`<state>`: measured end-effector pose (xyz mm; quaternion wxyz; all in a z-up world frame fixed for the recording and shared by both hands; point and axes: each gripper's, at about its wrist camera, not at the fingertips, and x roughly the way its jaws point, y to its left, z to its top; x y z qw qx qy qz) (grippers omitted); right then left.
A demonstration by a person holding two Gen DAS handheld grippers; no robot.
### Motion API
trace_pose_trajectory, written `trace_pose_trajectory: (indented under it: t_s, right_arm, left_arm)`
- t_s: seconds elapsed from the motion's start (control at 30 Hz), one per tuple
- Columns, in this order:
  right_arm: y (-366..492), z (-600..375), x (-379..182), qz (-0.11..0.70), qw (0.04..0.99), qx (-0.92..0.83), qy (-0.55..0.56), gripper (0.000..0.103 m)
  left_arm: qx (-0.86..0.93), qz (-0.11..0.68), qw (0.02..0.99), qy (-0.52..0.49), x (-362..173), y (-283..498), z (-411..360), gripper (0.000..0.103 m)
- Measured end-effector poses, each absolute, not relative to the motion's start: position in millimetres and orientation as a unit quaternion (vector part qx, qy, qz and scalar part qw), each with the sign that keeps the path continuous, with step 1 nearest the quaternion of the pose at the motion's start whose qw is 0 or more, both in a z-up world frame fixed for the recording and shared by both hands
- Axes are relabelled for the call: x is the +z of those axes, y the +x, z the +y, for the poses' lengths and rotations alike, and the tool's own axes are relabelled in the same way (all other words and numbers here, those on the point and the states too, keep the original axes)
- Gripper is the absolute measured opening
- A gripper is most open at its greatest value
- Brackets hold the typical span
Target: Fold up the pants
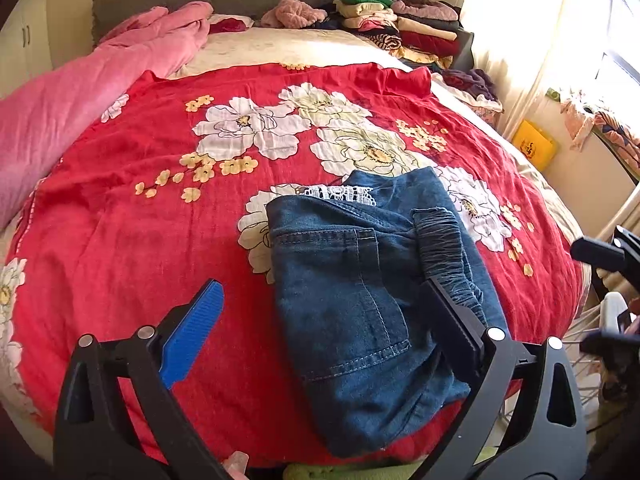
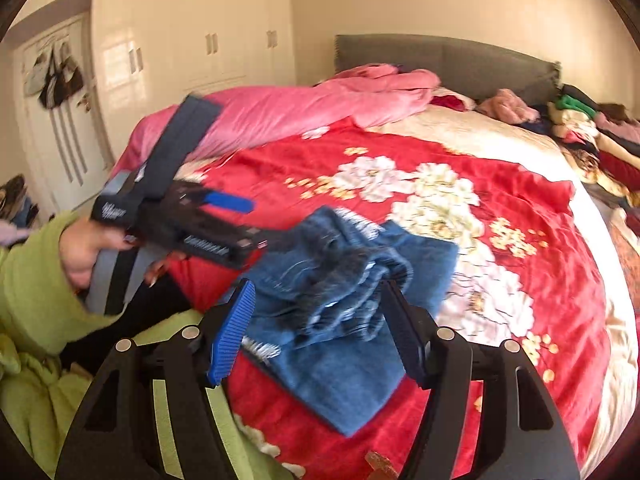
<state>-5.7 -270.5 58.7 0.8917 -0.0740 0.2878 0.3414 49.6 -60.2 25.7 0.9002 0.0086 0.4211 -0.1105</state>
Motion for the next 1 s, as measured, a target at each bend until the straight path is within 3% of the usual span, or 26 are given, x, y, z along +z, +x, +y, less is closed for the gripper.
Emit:
trace_pose_trajectory:
  t_s: [0.33, 0.4, 0.77, 1.0]
  right_arm:
    - [5.2, -293.5, 56.2, 0.293, 0.911, 0.287, -0.040, 0.065]
    - [5.2, -296.2, 56.7, 0.288, 0.917, 0.273, -0.039, 0.095]
    - [10.4, -303.2, 51.4, 0.298, 0.924, 0.239, -0.026, 0.094]
    - [29.9, -306.0, 33.3, 0.345, 0.915, 0.208, -0.009, 0.094]
  left_arm:
    - [-0.109, 0.420, 0.901, 0.007, 25.2, 43.6, -58.4, 0.092]
    - [-0.109, 0.420, 0.901, -0.001, 24.2, 39.4, -56.0, 0.093]
    - [-0.076, 0.431, 0.897, -0.053, 13.4, 28.7, -22.5, 0.093]
    - [-0.072, 0.446, 0.890, -0.066, 2.9, 34.8, -18.7, 0.093]
